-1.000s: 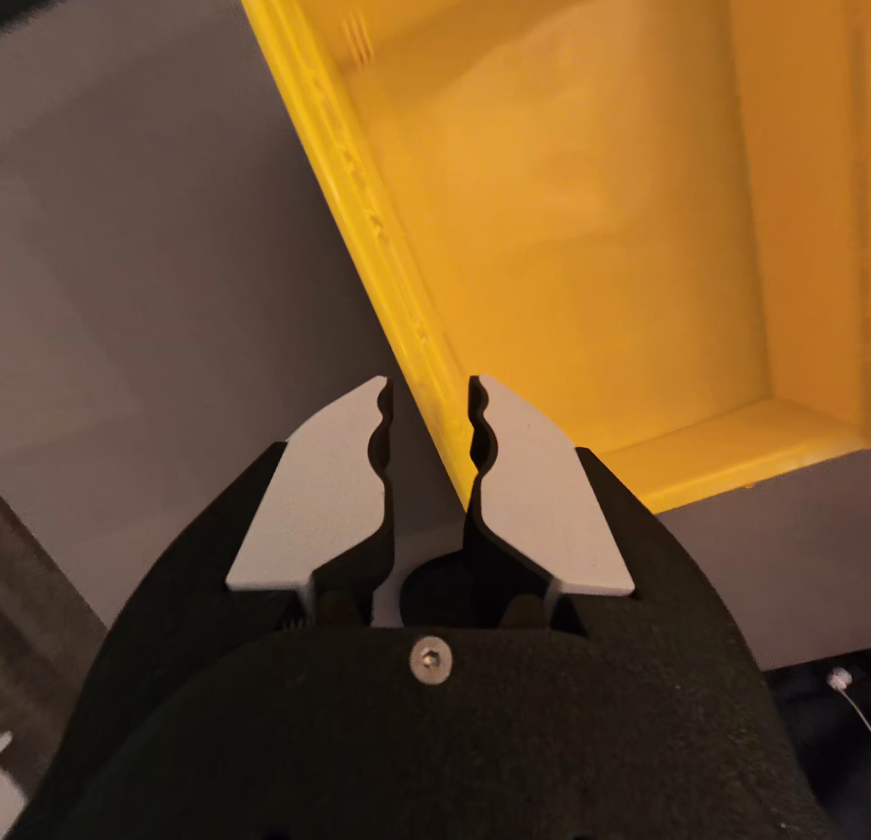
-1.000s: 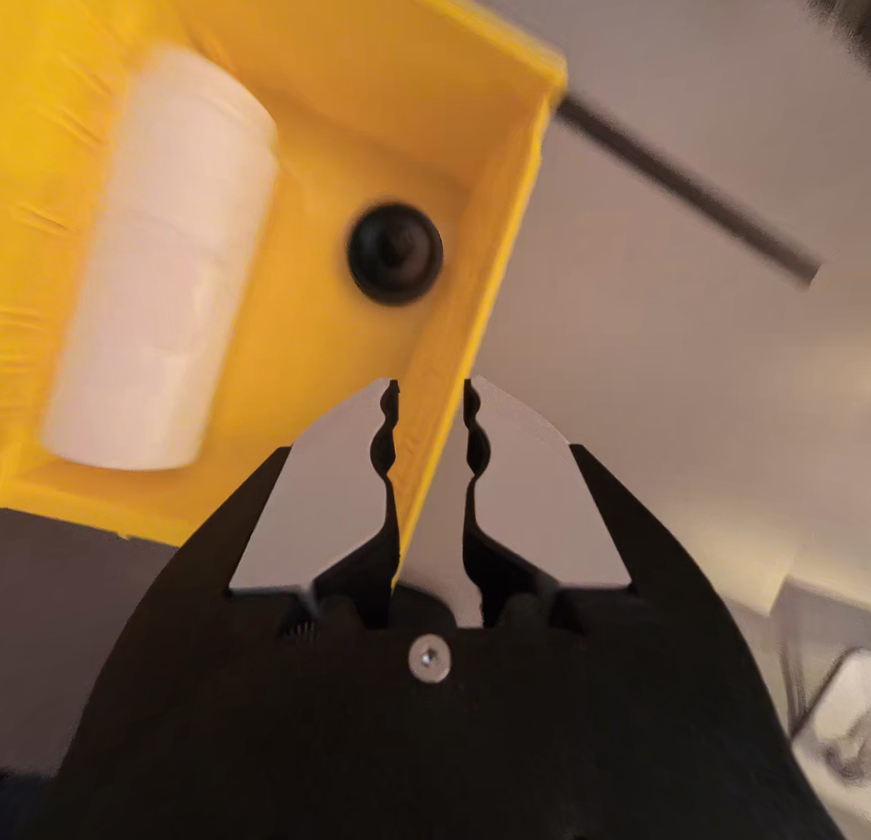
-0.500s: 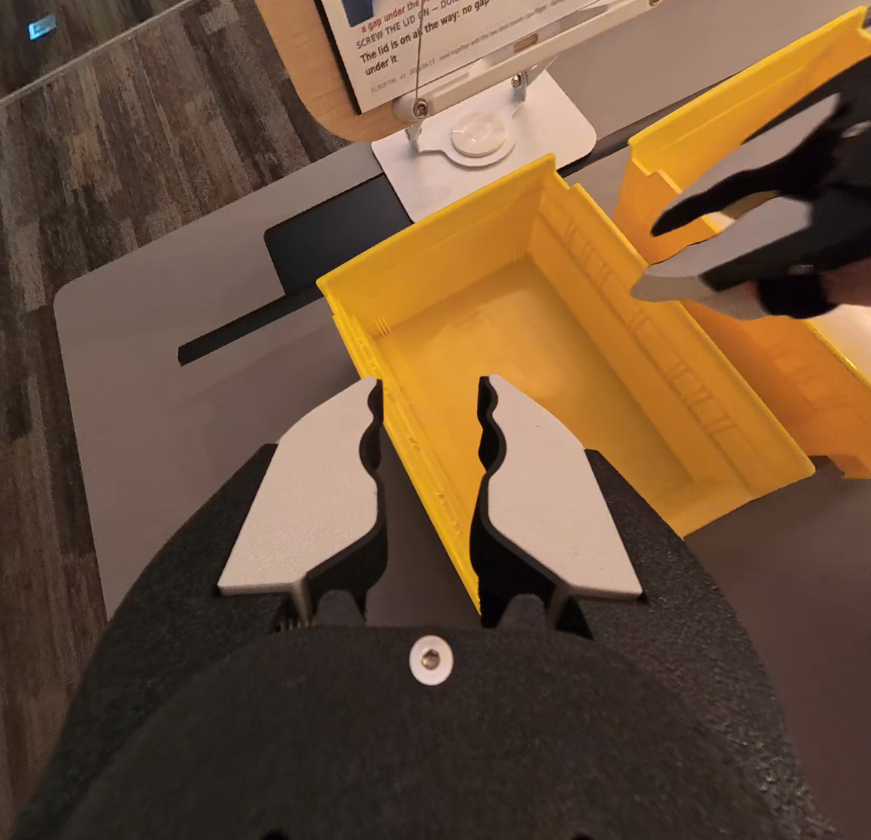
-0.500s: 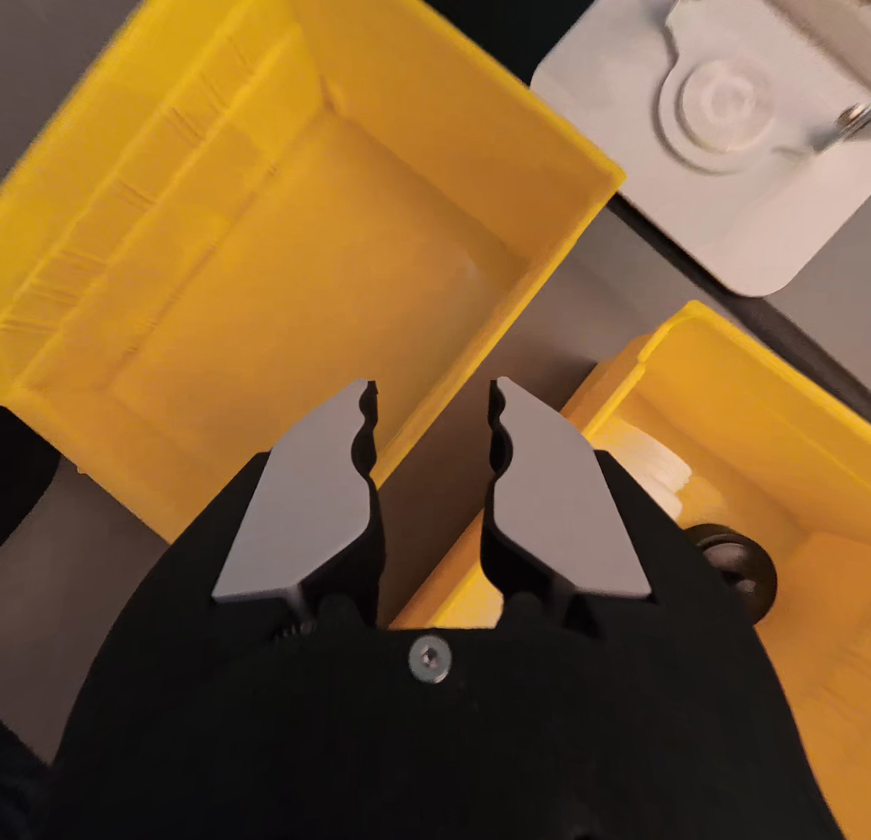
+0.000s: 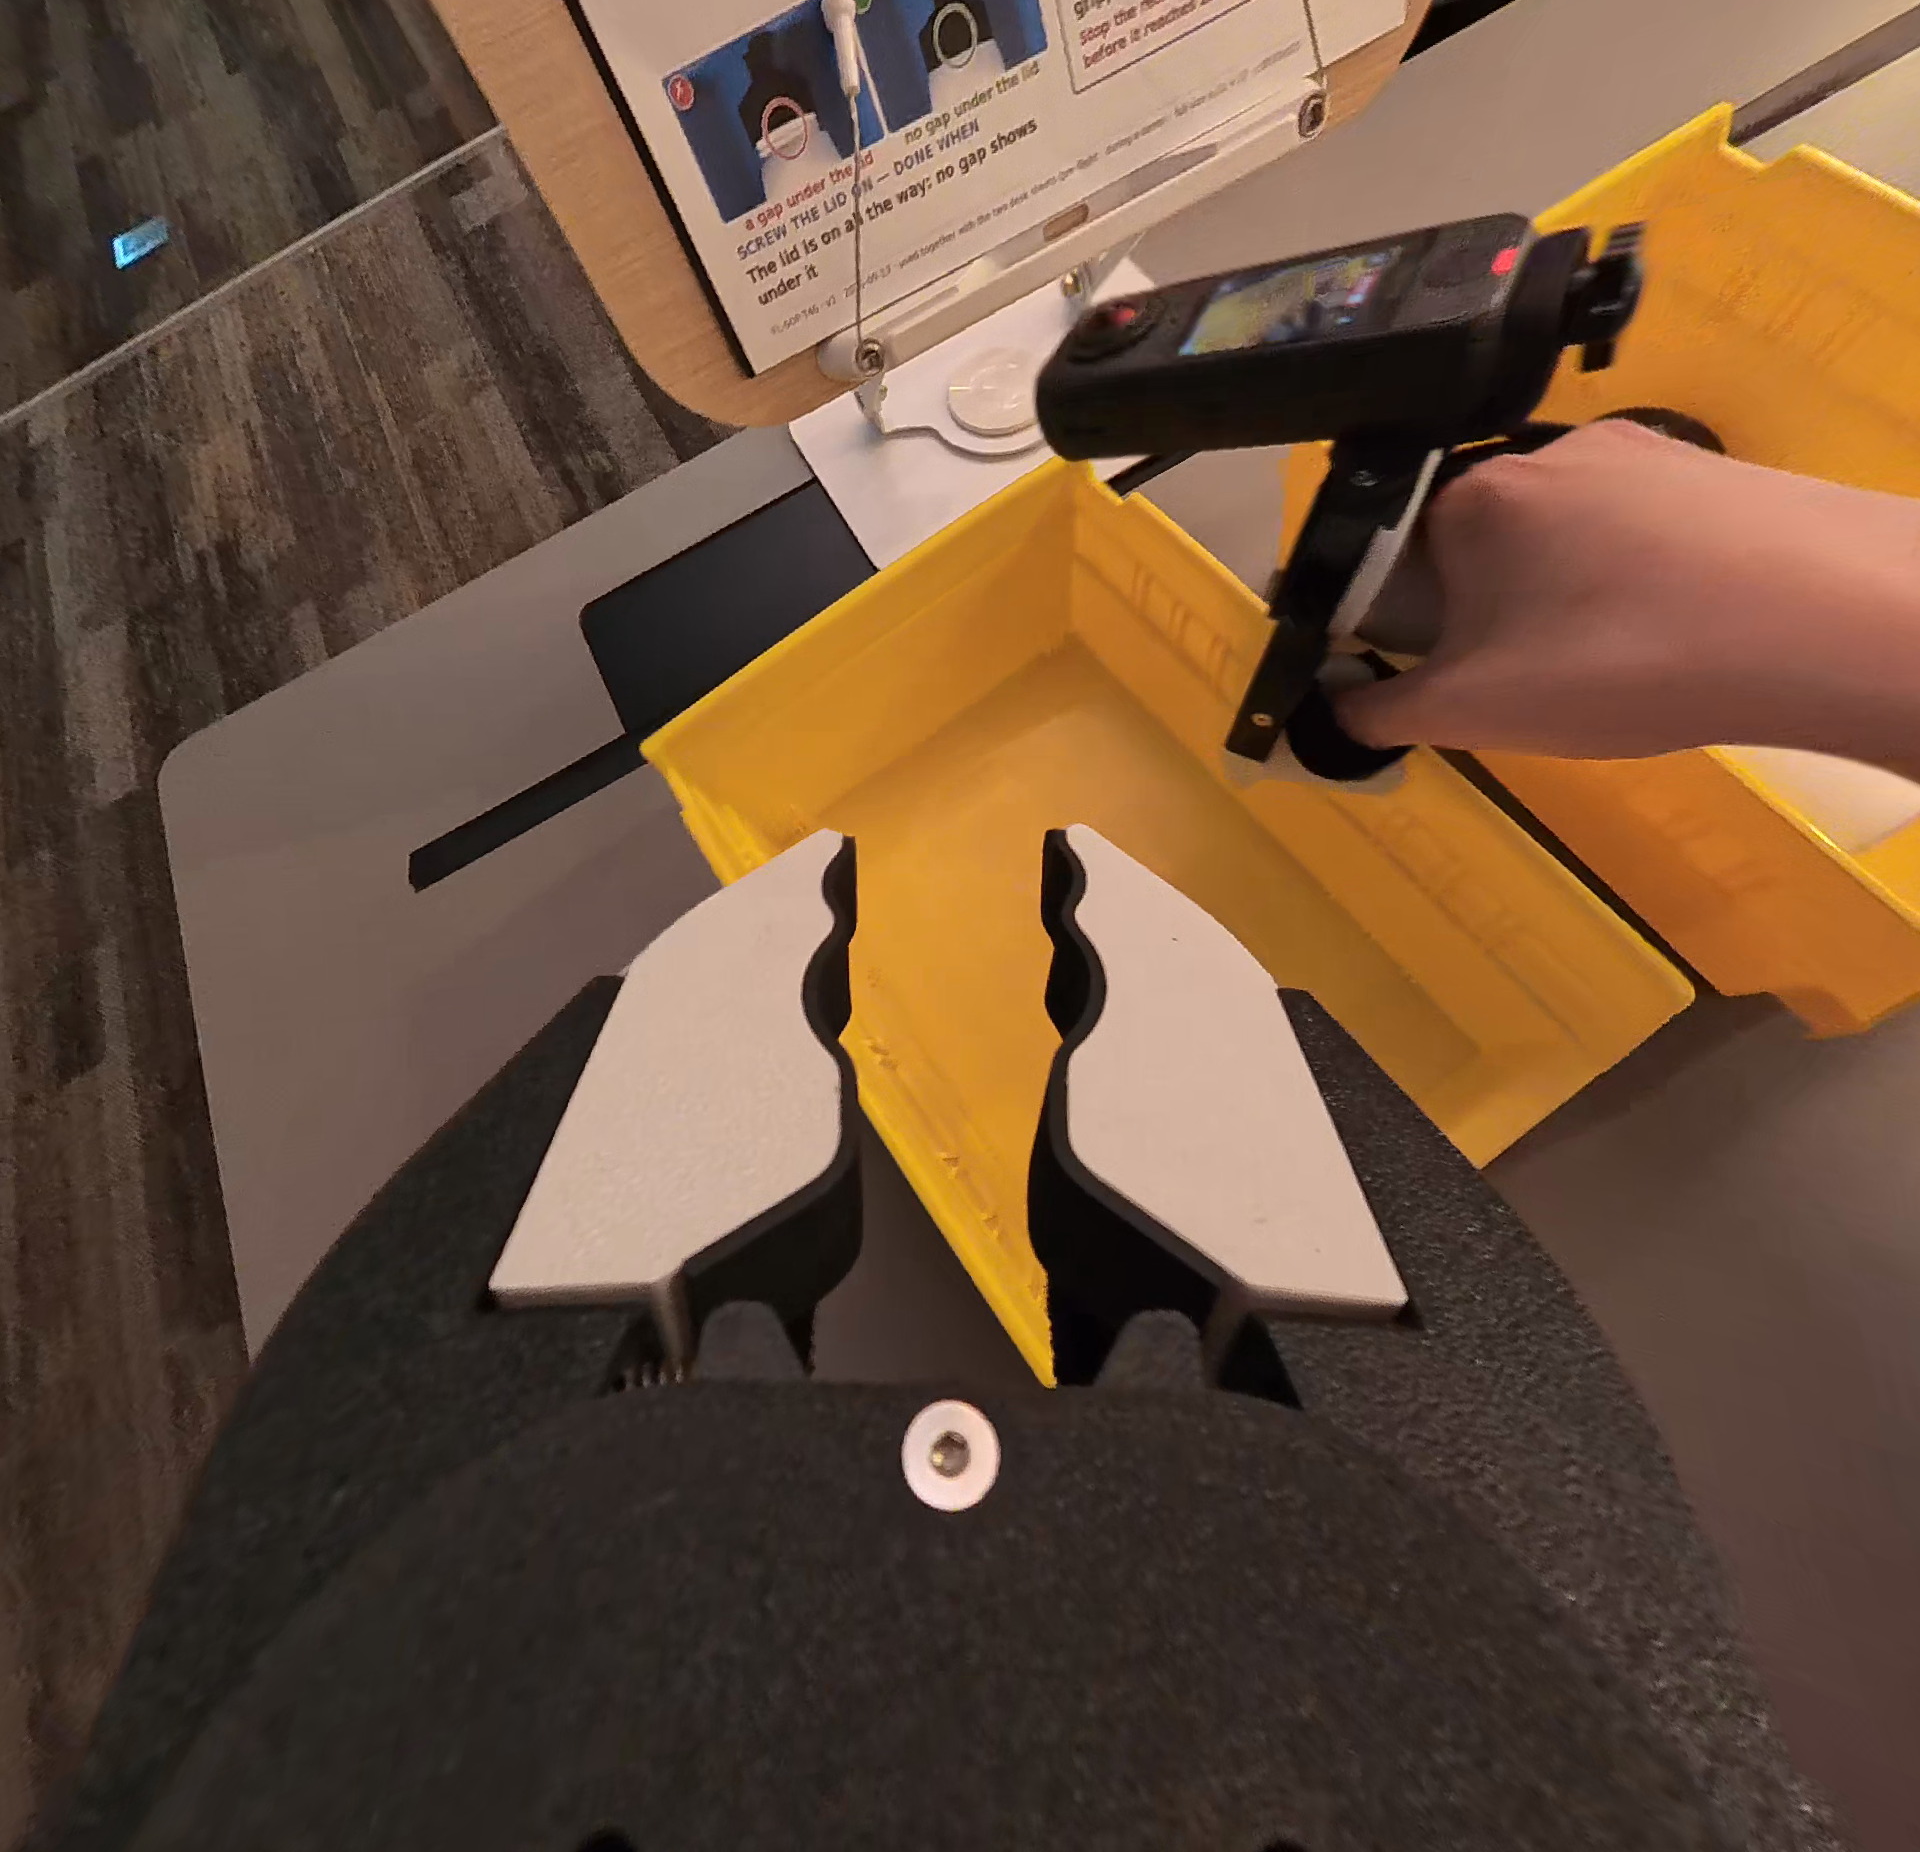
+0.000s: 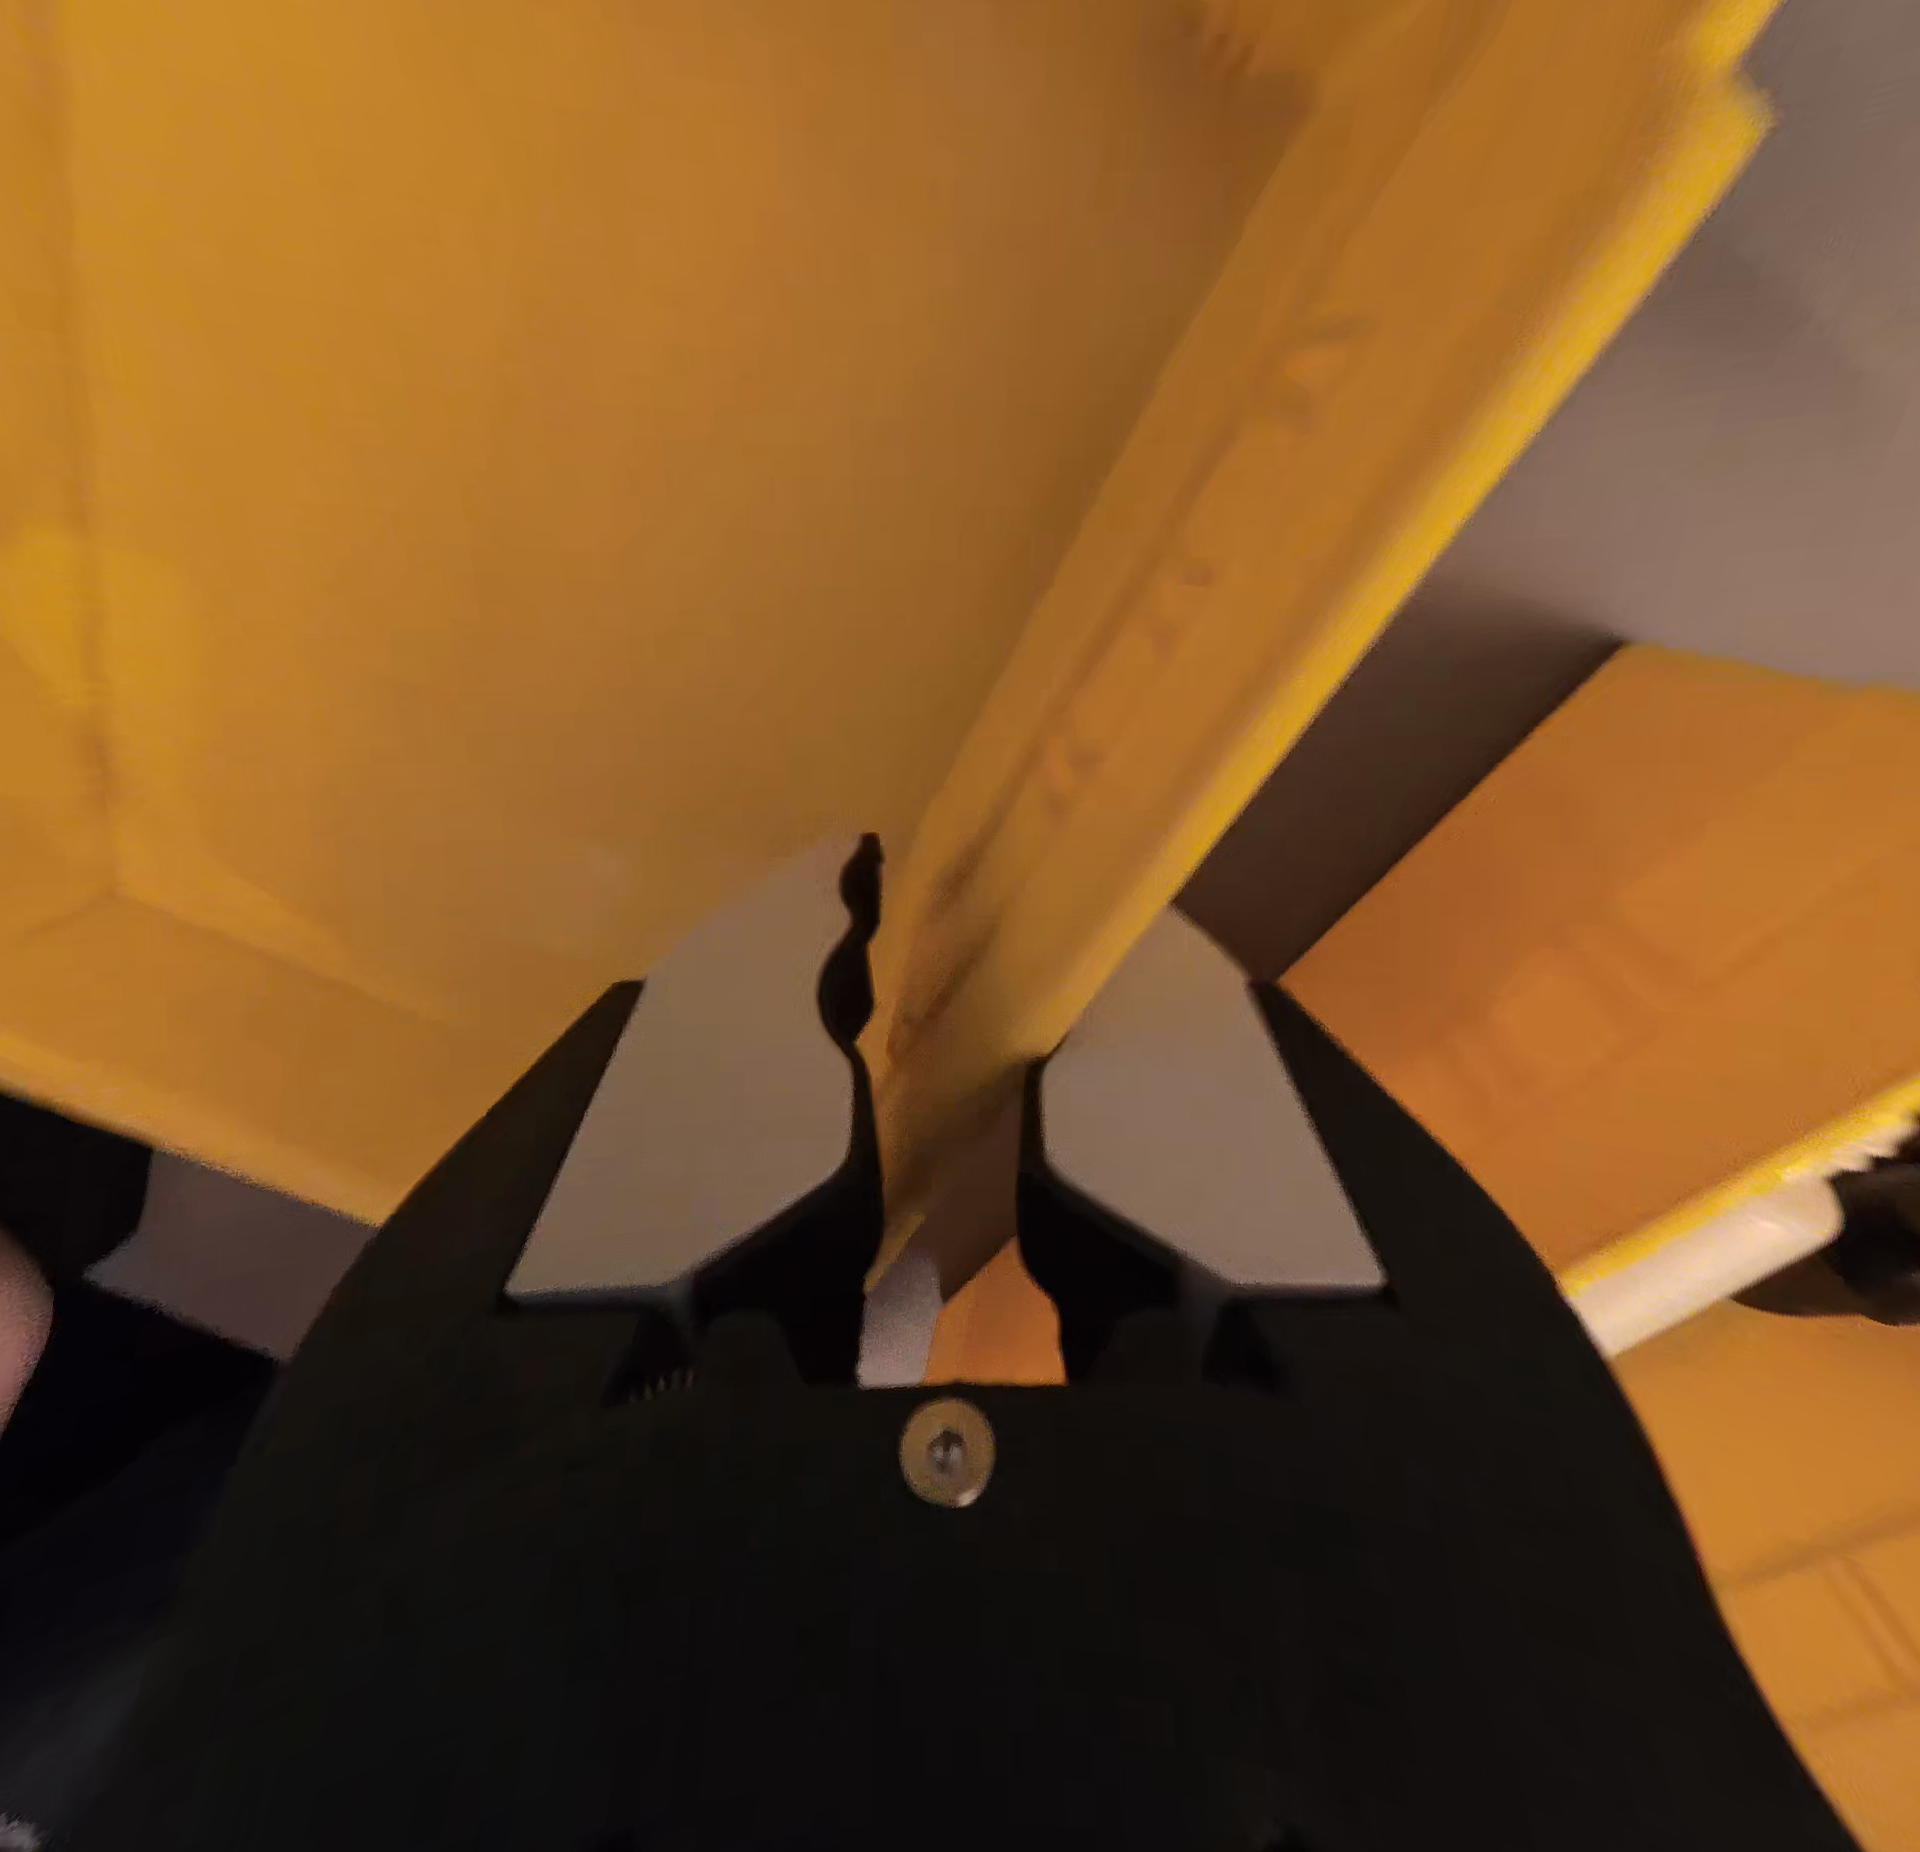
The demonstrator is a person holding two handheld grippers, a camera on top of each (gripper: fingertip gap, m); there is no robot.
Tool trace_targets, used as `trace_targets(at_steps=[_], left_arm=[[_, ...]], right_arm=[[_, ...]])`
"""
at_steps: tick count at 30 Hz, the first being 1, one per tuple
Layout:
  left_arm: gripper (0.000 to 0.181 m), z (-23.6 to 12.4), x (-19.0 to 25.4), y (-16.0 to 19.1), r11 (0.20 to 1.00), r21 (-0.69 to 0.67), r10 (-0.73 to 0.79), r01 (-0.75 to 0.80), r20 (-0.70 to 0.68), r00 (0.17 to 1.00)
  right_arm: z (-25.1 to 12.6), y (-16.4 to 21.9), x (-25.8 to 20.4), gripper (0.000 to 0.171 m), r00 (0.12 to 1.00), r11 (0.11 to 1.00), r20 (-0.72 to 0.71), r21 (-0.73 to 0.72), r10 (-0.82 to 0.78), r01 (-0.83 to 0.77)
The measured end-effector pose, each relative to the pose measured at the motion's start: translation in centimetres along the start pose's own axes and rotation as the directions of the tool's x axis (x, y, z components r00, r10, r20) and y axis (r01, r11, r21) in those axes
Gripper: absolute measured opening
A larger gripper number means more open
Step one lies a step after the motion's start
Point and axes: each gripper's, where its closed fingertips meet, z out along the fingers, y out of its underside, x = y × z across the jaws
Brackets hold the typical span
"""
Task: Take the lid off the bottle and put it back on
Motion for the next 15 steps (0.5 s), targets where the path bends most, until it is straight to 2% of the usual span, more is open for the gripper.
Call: trace_targets(at_steps=[1, 3, 6, 10, 12, 15], left_arm=[[0.034, 0.0, 0.3, -0.2, 1.000, 0.007, 0.009, -0.009, -0.002, 1.000], [0.033, -0.1, 1.0, -0.6, 0.999, 0.020, 0.029, -0.028, -0.003, 1.000], [0.034, -0.9, 2.0, -1.1, 0.998, 0.040, 0.052, -0.052, 0.007, 0.999], [0.060, -3.8, 1.5, -0.9, 0.998, 0.034, 0.045, -0.051, 0.147, 0.988], [0.060, -6.0, 2.3, -1.6, 0.992, 0.110, 0.041, -0.058, 0.157, 0.987], [0.061, -10.0, 3.3, -3.0, 0.963, 0.261, 0.022, -0.070, 0.183, 0.983]], right_arm=[[-0.2, -0.6, 0.1, 0.016, 1.000, 0.999, 0.002, 0.018, 0.027, -0.027], [-0.3, -1.3, -0.1, 0.008, 0.998, 0.998, 0.023, 0.009, 0.061, -0.061], [-0.6, -1.4, -1.7, 0.006, 0.989, 0.994, 0.105, -0.053, 0.103, -0.098], [-3.4, -1.9, -1.8, 0.005, 0.999, 0.996, -0.006, -0.078, 0.033, -0.034], [-5.7, -1.8, -1.6, 0.006, 0.999, 0.996, -0.038, -0.090, 0.003, -0.006], [-10.0, -1.8, -1.0, 0.005, 1.000, 0.998, -0.009, -0.055, 0.008, -0.008]])
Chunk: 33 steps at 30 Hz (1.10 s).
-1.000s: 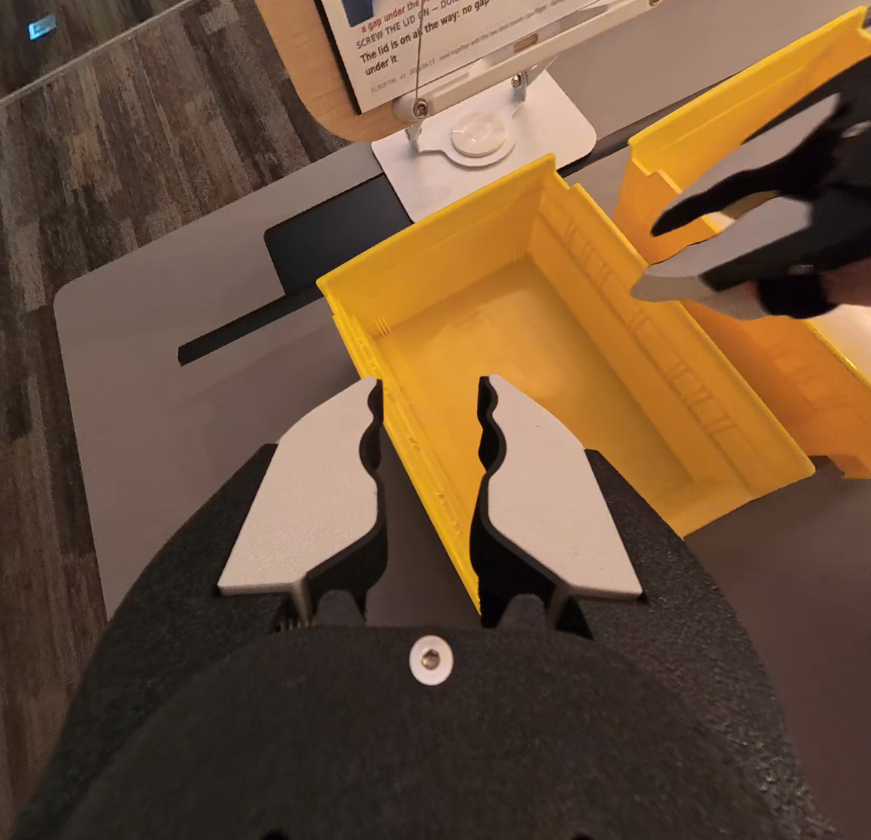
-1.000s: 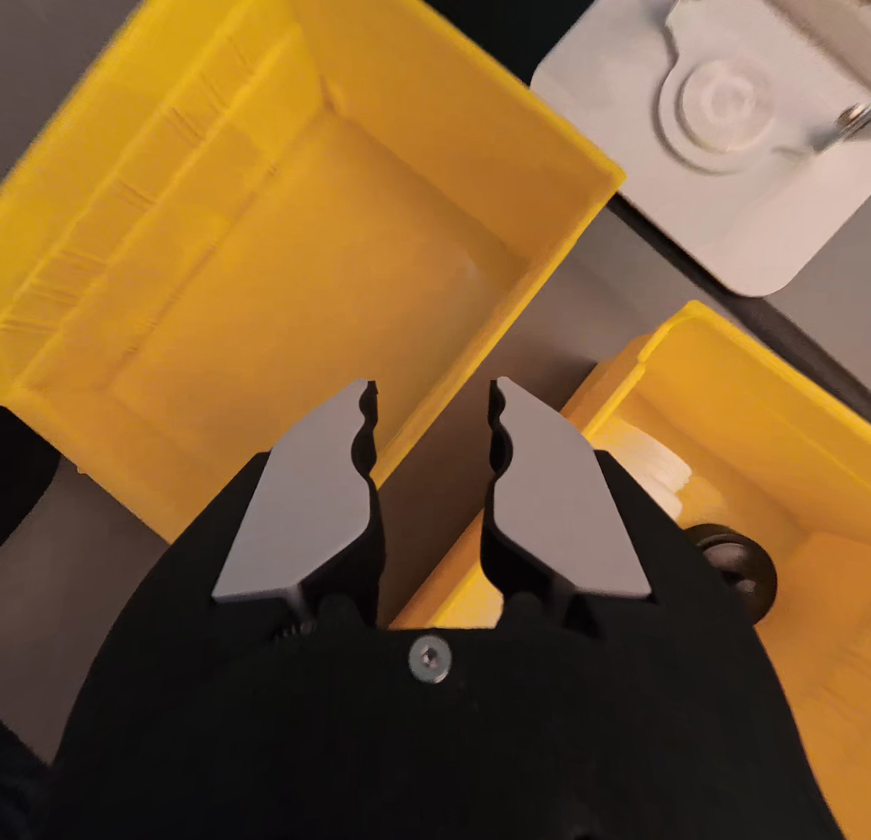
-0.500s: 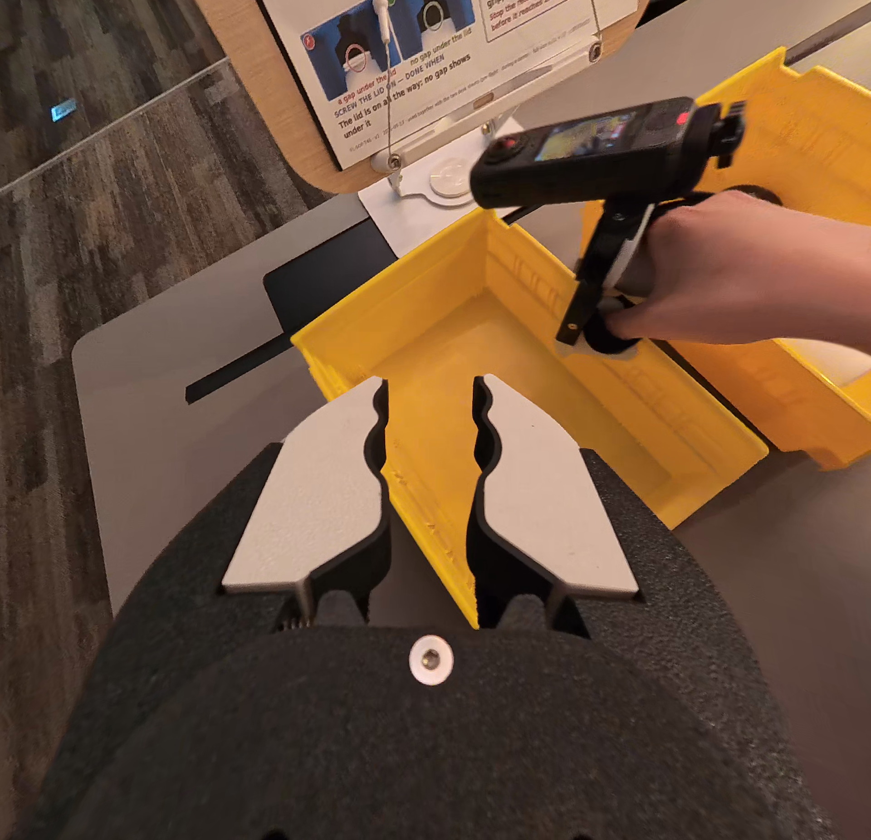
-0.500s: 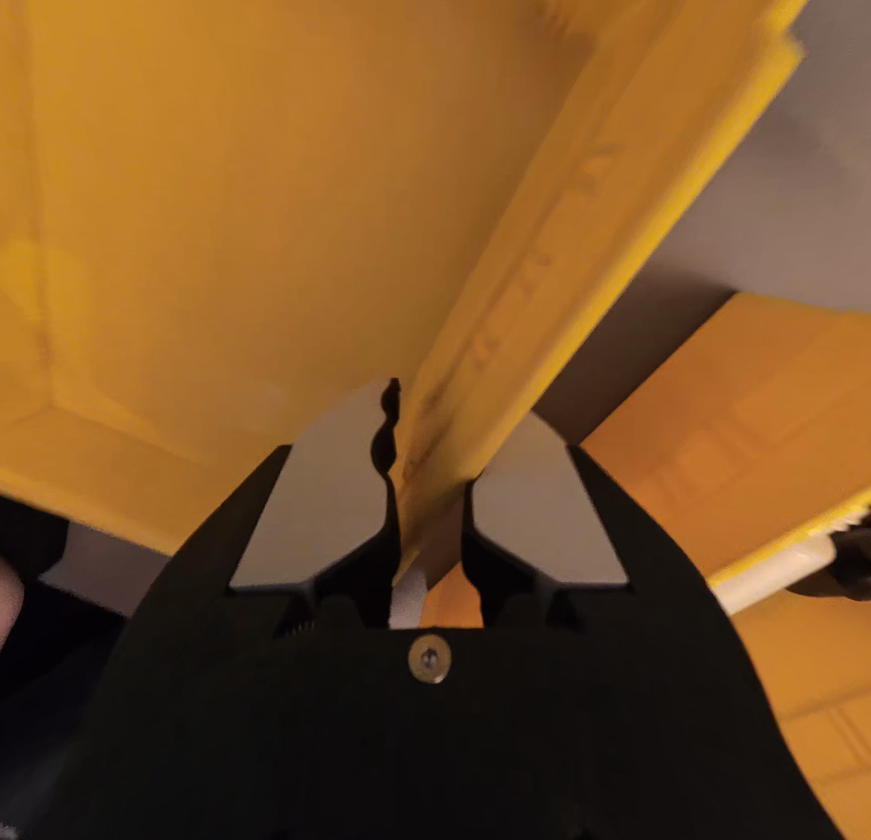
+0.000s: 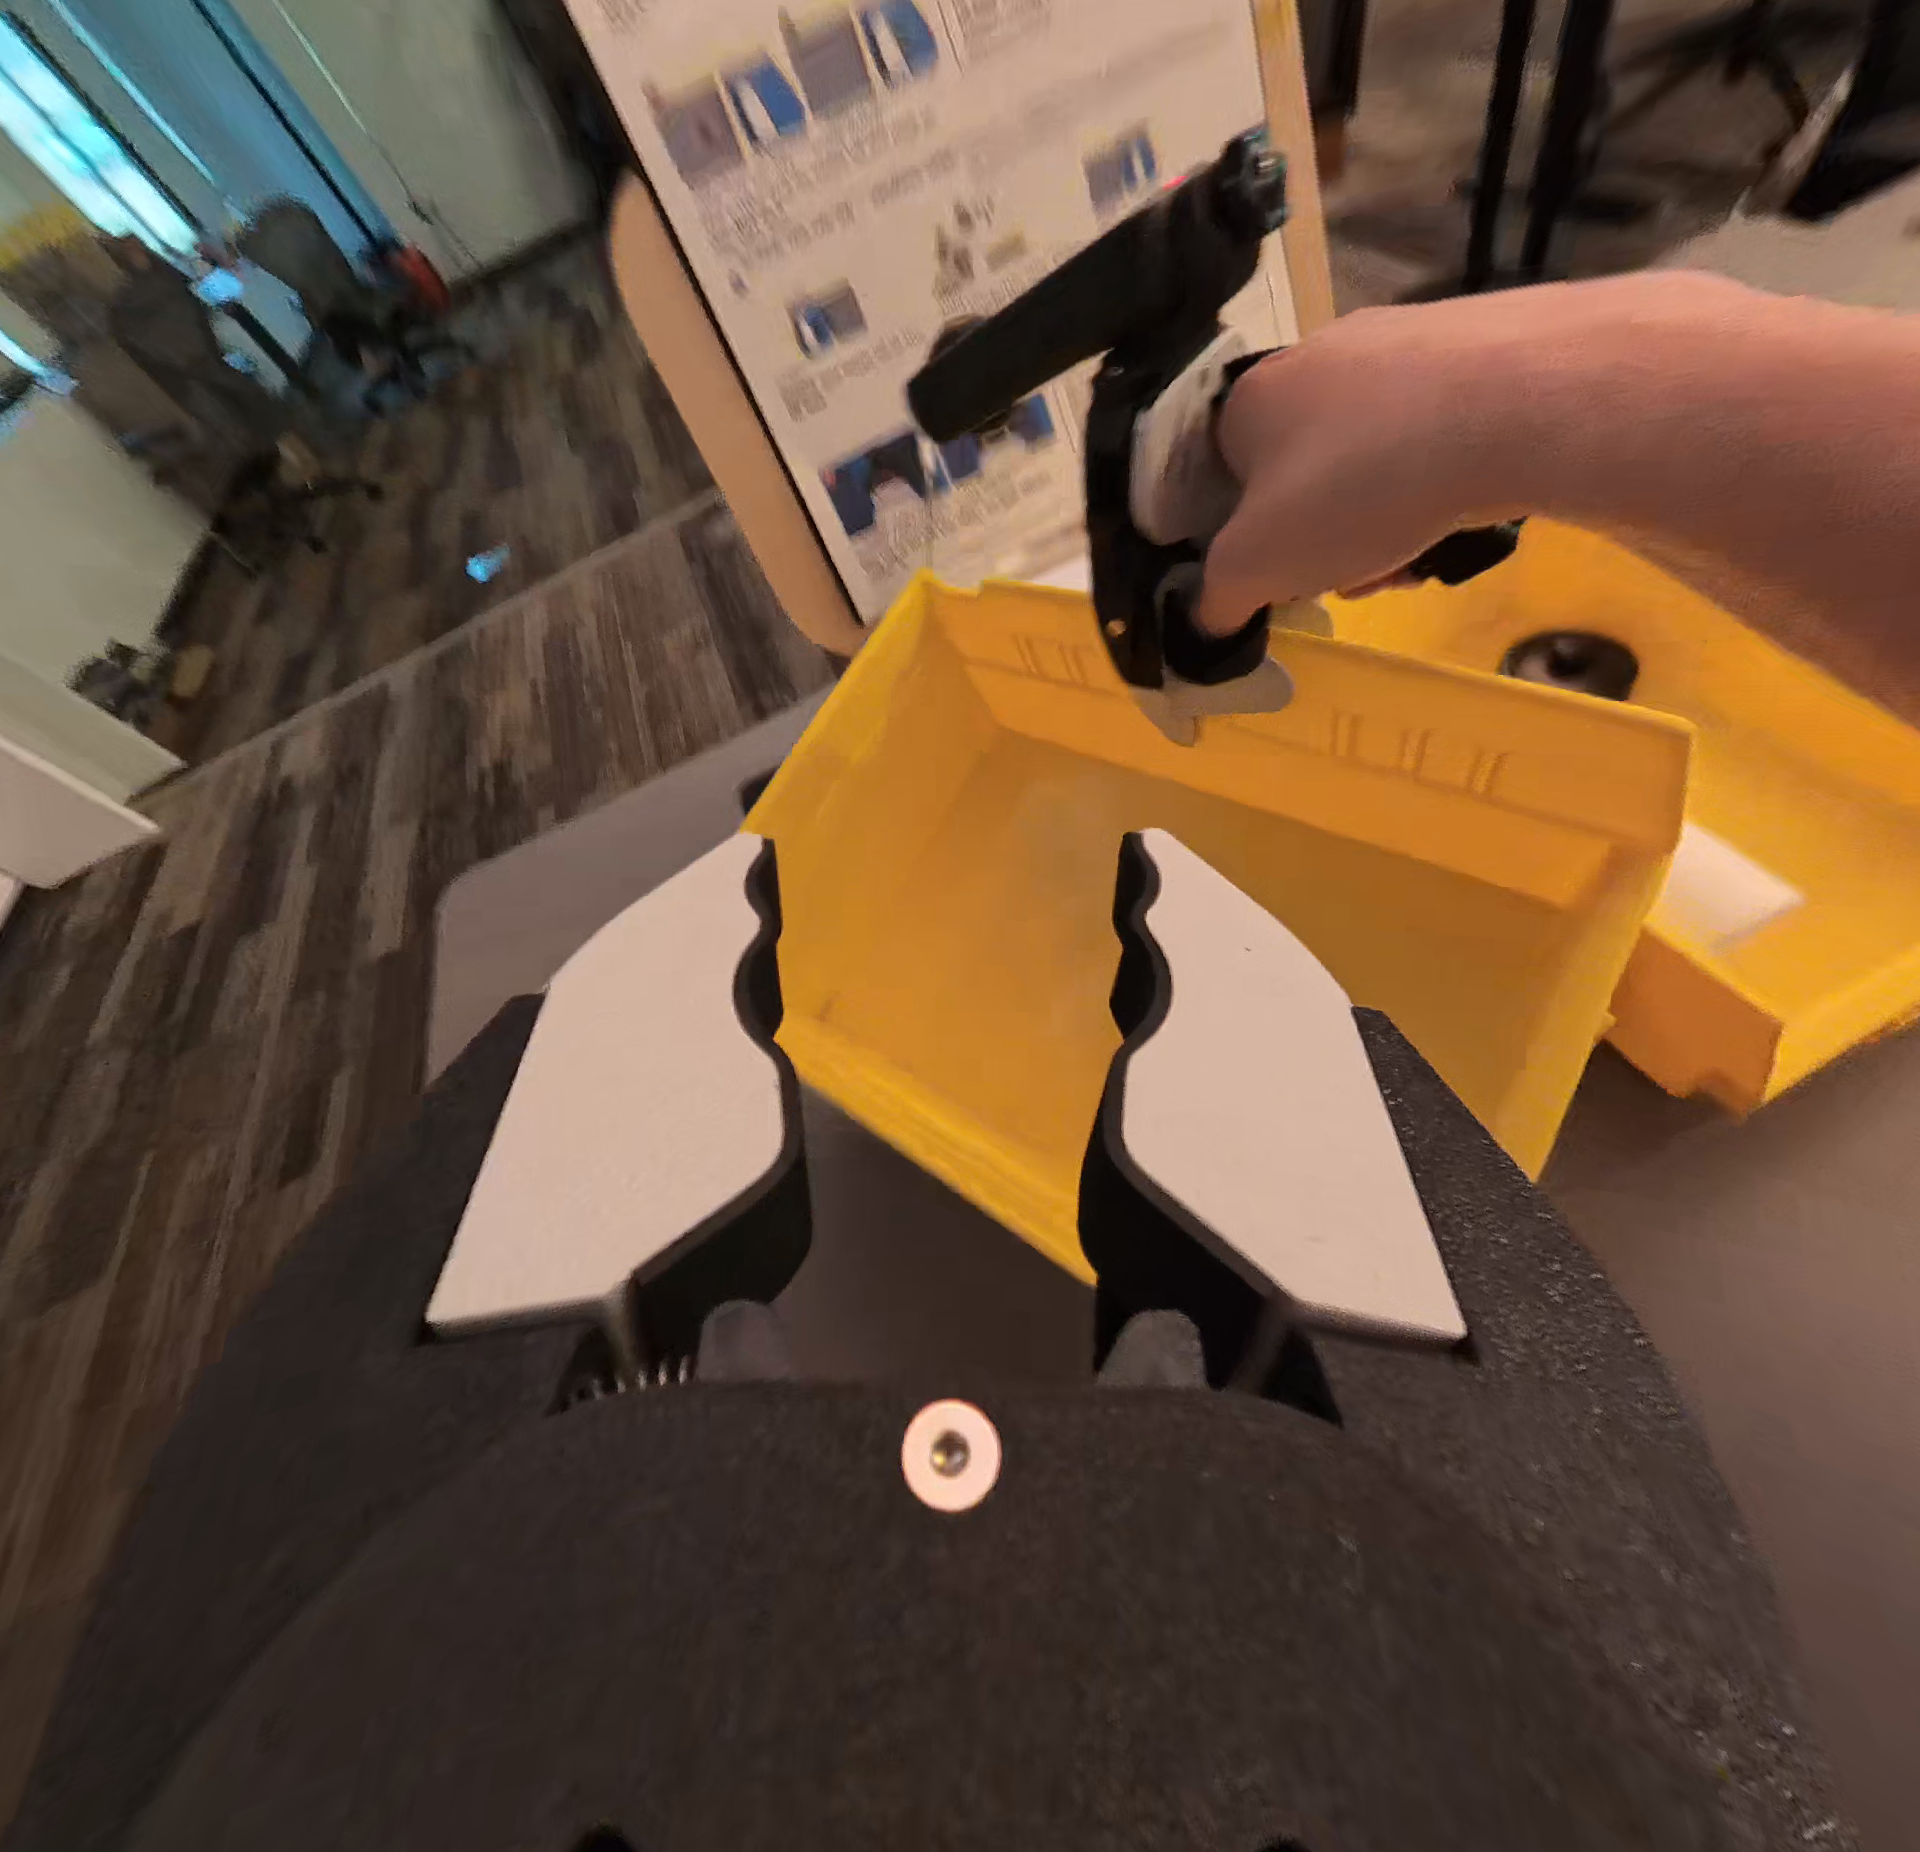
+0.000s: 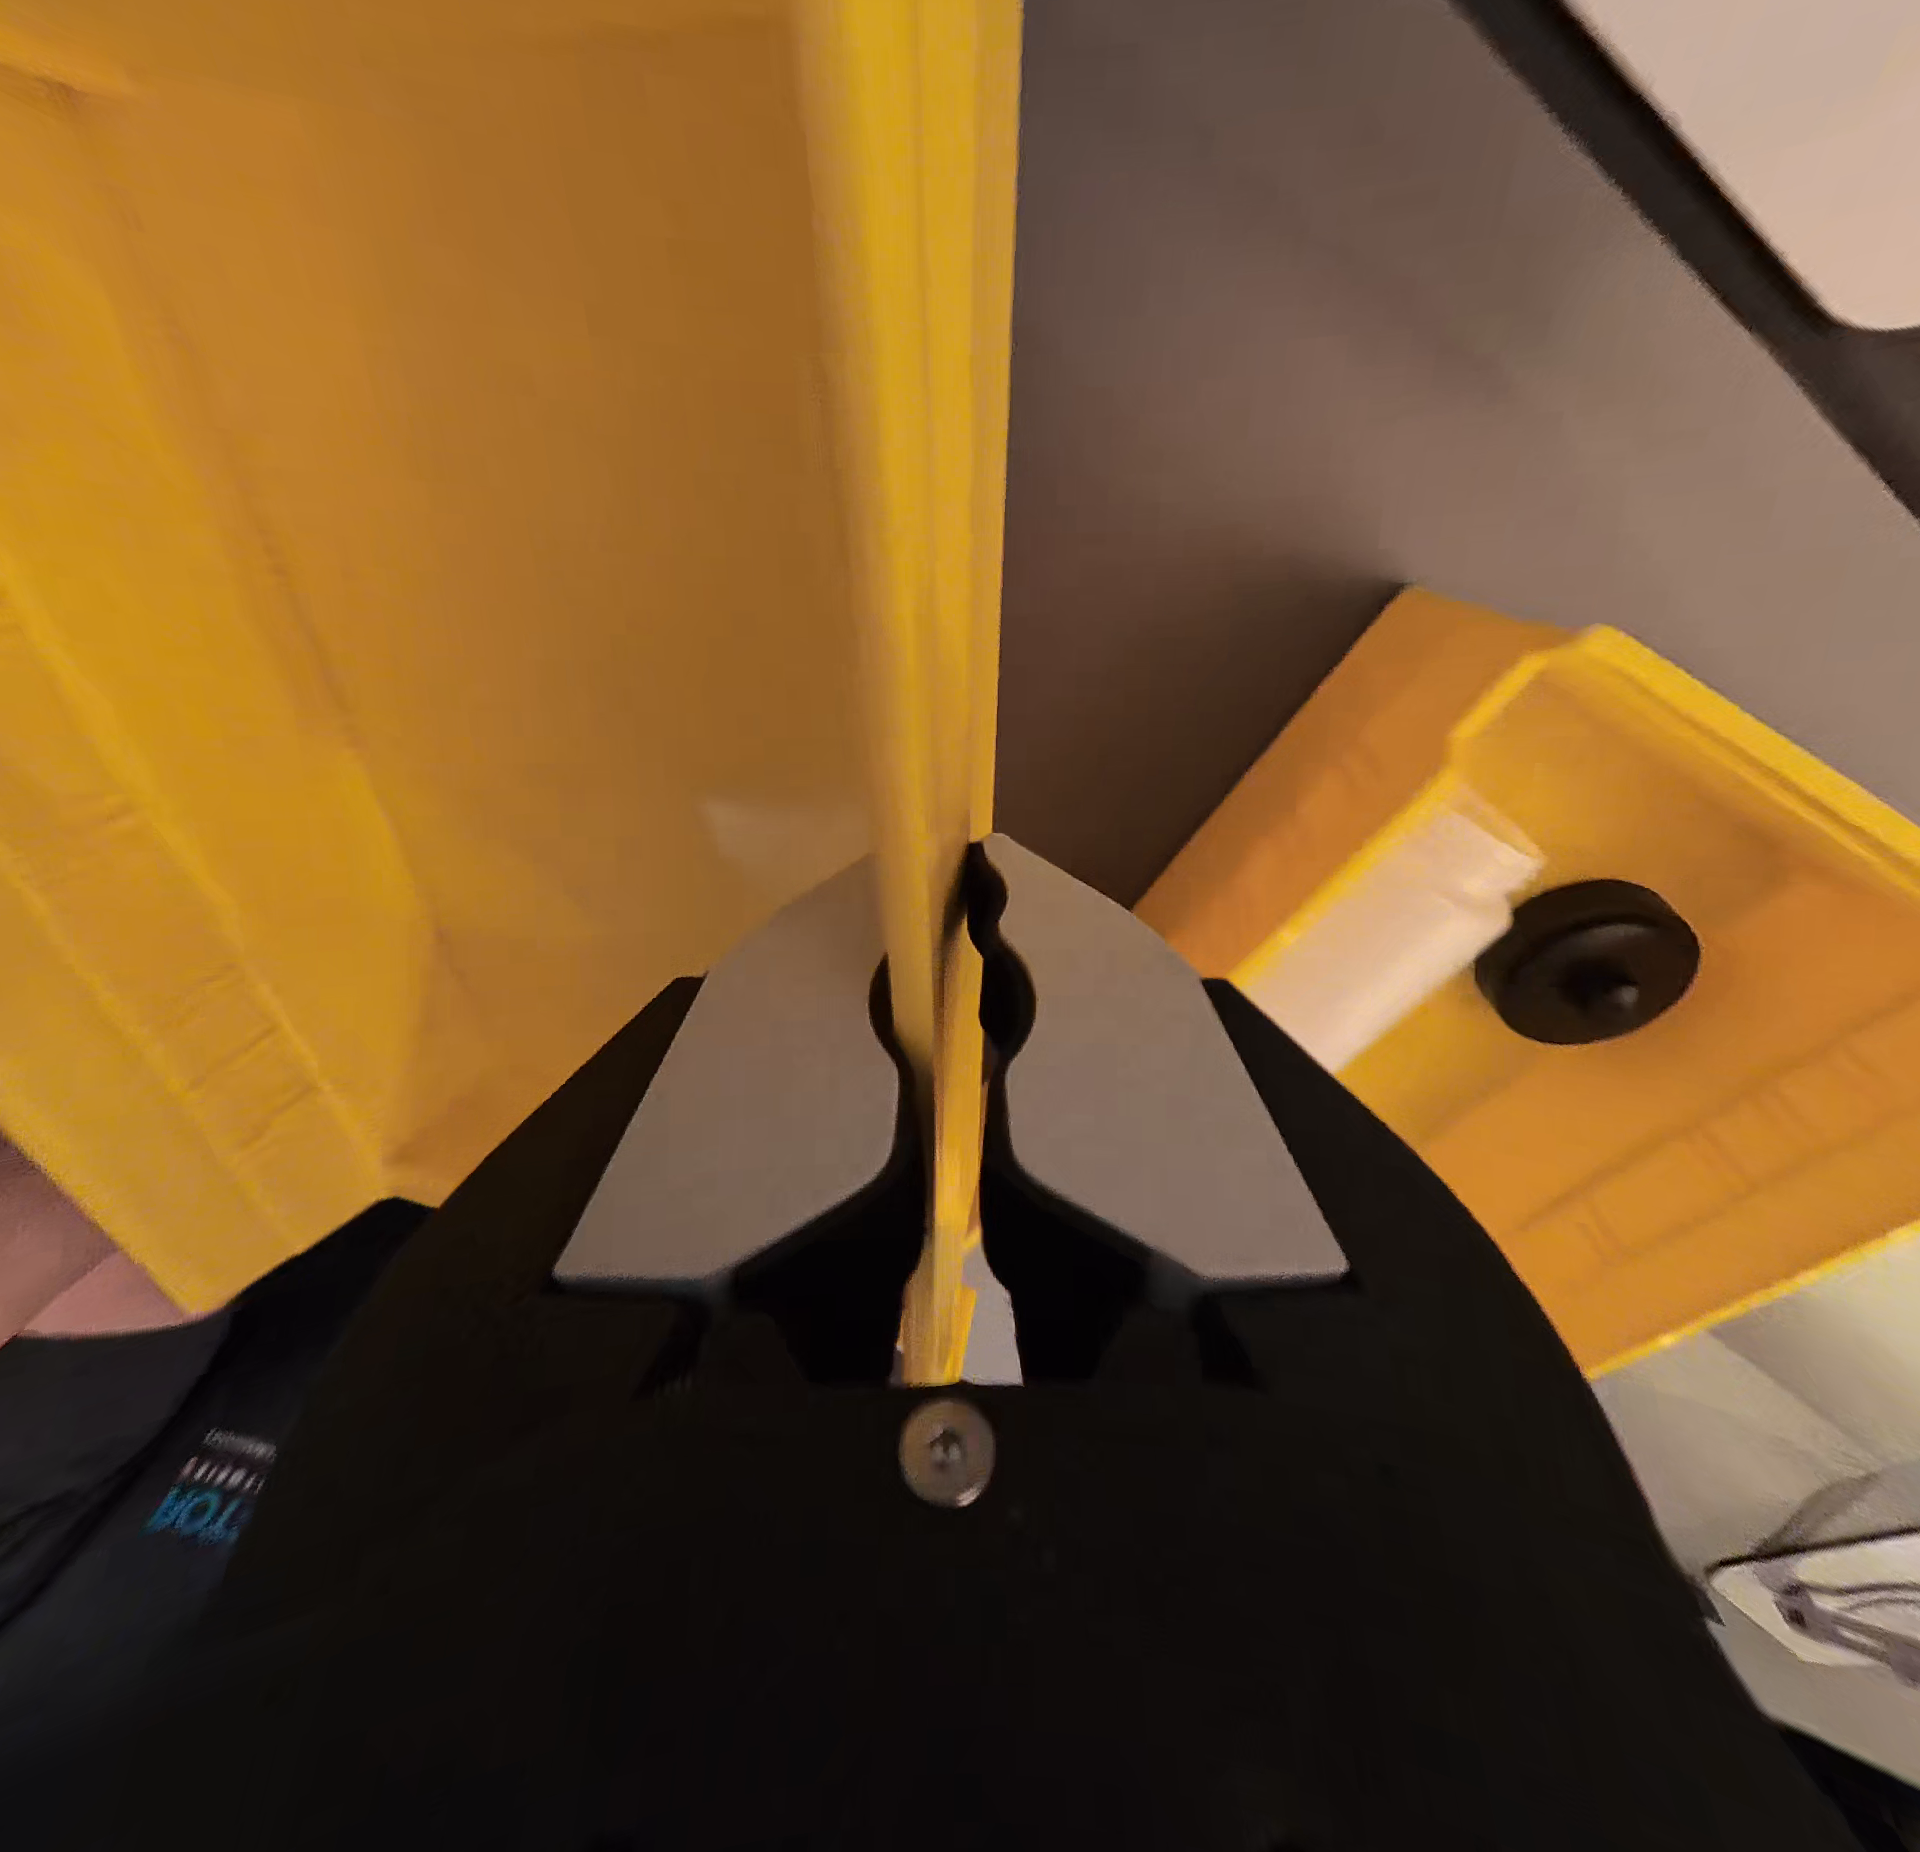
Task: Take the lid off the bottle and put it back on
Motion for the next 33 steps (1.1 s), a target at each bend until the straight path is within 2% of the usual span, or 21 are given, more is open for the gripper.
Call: trace_targets(at_steps=[3, 5, 8, 10, 13, 17, 20, 22, 26, 27, 29, 31, 32, 33], left_arm=[[0.057, -3.8, -1.1, -2.0, 0.986, 0.168, -0.014, -0.012, 0.150, 0.989], [0.059, -4.9, -0.1, -2.4, 0.977, 0.212, -0.004, -0.023, 0.128, 0.992], [0.063, -3.9, 4.0, -2.6, 0.977, 0.212, 0.019, 0.004, -0.105, 0.994], [0.063, -2.0, 6.9, -2.3, 0.986, 0.164, 0.028, 0.018, -0.273, 0.962], [0.069, 2.6, 10.0, -0.6, 0.999, 0.028, 0.025, -0.016, -0.376, 0.926], [0.067, 8.0, 15.8, 1.3, 0.994, -0.105, -0.064, 0.008, -0.545, 0.836], [0.060, 13.3, 17.2, 4.2, 0.961, -0.274, -0.169, 0.021, -0.531, 0.830], [0.064, 16.3, 17.9, 5.8, 0.912, -0.408, -0.276, 0.049, -0.518, 0.810], [0.062, 19.0, 21.5, 7.2, 0.750, -0.660, -0.518, 0.040, -0.550, 0.655], [0.059, 19.5, 22.0, 7.5, 0.712, -0.702, -0.551, 0.029, -0.533, 0.642], [0.051, 20.4, 22.4, 8.9, 0.652, -0.757, -0.517, -0.053, -0.494, 0.699], [0.037, 21.1, 22.0, 10.7, 0.591, -0.791, -0.406, -0.156, -0.460, 0.790], [0.046, 21.2, 22.2, 10.9, 0.569, -0.803, -0.389, -0.177, -0.452, 0.803], [0.036, 21.1, 22.8, 10.8, 0.550, -0.814, -0.406, -0.186, -0.455, 0.793]], right_arm=[[-5.2, 0.6, 1.7, 0.006, 0.997, 0.995, 0.078, 0.099, 0.017, -0.025], [-8.7, 1.9, 4.2, 0.006, 0.991, 0.985, 0.126, 0.156, 0.048, -0.067], [-13.0, 5.7, 10.5, 0.005, 0.979, 0.961, 0.153, 0.221, 0.134, -0.166], [-15.0, 9.4, 15.6, 0.005, 0.968, 0.937, 0.130, 0.250, 0.216, -0.243], [-16.5, 16.1, 23.5, 0.006, 0.932, 0.890, 0.060, 0.279, 0.359, -0.361], [-15.2, 25.3, 31.6, 0.007, 0.858, 0.826, 0.017, 0.263, 0.513, -0.499], [-12.6, 31.3, 35.6, 0.007, 0.799, 0.782, 0.006, 0.203, 0.601, -0.589], [-10.8, 34.3, 37.4, 0.009, 0.767, 0.756, -0.001, 0.167, 0.642, -0.633], [-7.3, 38.1, 40.0, 0.010, 0.735, 0.731, -0.017, 0.113, 0.678, -0.673], [-6.4, 38.7, 40.4, 0.010, 0.731, 0.728, -0.016, 0.102, 0.682, -0.678], [-4.9, 39.4, 40.9, 0.011, 0.728, 0.726, -0.004, 0.084, 0.685, -0.683], [-3.6, 39.3, 41.2, 0.012, 0.736, 0.732, 0.027, 0.082, 0.676, -0.676], [-2.9, 39.1, 41.2, 0.012, 0.739, 0.735, 0.049, 0.081, 0.671, -0.673], [-2.3, 38.8, 41.1, 0.012, 0.744, 0.740, 0.068, 0.081, 0.664, -0.668]])
